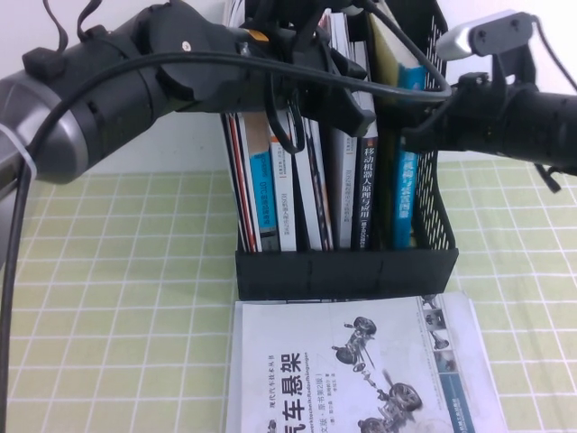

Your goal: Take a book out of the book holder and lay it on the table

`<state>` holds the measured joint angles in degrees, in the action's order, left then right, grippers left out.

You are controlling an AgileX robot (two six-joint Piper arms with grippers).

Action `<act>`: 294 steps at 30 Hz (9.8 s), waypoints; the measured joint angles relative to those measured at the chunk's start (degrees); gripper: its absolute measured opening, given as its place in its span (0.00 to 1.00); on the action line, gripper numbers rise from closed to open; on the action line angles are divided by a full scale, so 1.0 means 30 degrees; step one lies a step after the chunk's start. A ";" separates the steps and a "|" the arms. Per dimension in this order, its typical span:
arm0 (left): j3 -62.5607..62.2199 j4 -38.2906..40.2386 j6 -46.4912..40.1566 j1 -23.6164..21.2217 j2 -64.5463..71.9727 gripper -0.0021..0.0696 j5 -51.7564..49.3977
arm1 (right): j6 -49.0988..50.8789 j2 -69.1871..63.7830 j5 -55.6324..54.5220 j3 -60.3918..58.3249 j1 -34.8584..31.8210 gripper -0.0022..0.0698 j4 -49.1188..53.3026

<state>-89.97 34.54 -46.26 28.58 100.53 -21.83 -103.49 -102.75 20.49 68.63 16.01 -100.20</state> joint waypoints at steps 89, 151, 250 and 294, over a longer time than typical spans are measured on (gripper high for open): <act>0.2223 -1.0182 1.4004 -0.0091 -1.4298 0.03 -1.3314 | 2.4756 0.6540 0.9407 0.2136 1.4026 0.33 3.8980; 1.8480 0.0812 0.7339 -0.0091 -2.5415 0.03 -0.4265 | 2.6365 0.9181 0.9927 0.1591 1.6557 0.03 3.2992; 3.0456 -0.8811 1.7746 -0.6518 -3.3725 0.03 0.0860 | 4.5972 2.7803 0.8602 -1.3926 1.6545 0.03 4.7178; 3.0422 -0.9164 1.7509 -0.6518 -3.3725 0.03 0.0735 | 4.7632 3.0196 -0.1818 -1.8629 0.1798 0.03 4.4365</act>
<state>1.30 7.04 6.27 9.03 -0.65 -19.63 39.41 -12.16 15.03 12.74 21.40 32.90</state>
